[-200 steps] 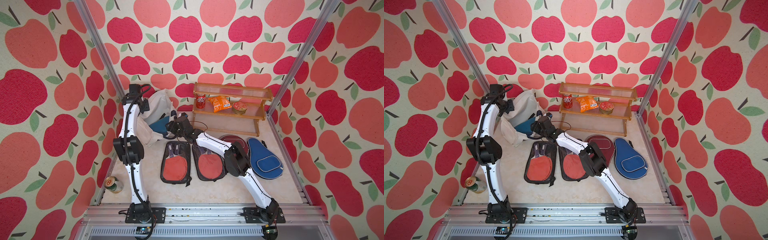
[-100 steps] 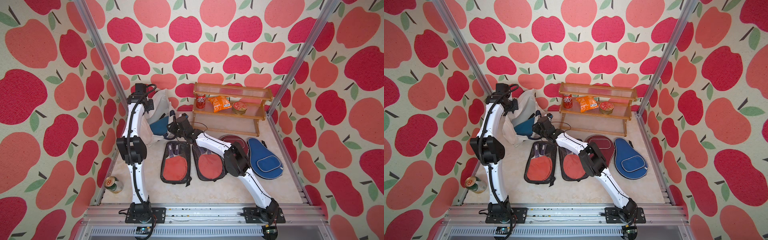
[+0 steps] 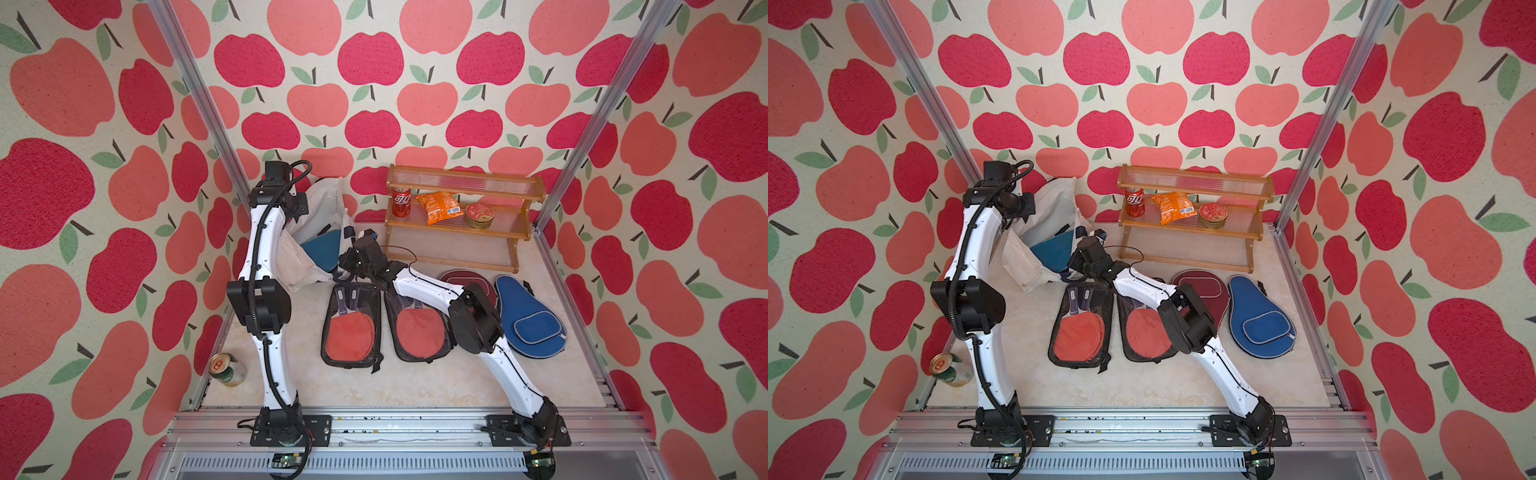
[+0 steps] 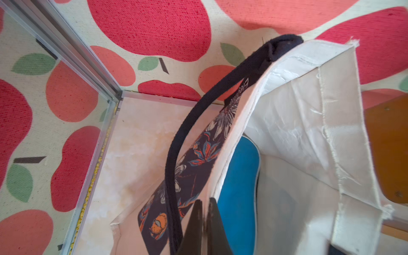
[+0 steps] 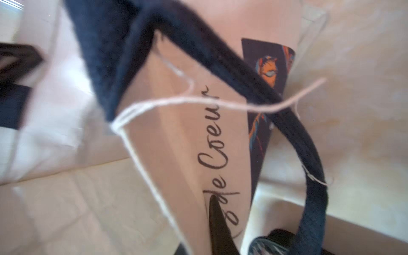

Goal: Remove the ping pong set from the canvas bag
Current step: Pick up the canvas bag from the center of the board.

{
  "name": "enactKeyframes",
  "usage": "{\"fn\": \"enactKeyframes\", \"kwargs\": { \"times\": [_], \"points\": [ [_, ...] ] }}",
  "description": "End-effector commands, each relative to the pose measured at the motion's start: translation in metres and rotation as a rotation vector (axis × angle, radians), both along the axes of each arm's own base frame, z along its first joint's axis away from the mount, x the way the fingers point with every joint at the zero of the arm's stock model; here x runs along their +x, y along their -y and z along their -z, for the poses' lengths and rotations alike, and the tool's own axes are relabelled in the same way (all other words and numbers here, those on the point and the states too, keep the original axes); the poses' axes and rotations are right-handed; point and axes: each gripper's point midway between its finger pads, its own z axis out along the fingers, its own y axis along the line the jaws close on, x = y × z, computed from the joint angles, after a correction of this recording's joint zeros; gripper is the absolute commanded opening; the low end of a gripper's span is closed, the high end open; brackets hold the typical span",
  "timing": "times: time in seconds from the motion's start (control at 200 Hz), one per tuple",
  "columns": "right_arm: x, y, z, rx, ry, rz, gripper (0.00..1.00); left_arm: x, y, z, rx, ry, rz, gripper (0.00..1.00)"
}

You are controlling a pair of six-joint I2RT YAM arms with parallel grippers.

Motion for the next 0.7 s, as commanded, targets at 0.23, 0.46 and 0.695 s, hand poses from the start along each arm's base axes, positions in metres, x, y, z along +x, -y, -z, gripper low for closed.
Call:
{"fn": "enactKeyframes", "kwargs": {
  "times": [0.23,0.46,0.695],
  "points": [
    [-0.018,0.032,0.031,-0.047,-0.018,0.004,0.0,-0.027,0.022,-0.112,0.014,0.272,0.045,0.0],
    [-0.022,0.021,0.04,-0.051,-0.026,-0.026,0.0,-0.045,0.026,-0.128,0.025,0.302,0.062,0.0],
    [-0.021,0.014,0.033,-0.033,-0.005,-0.062,0.14,-0.059,0.032,-0.11,0.017,0.282,0.1,0.0]
  ]
}}
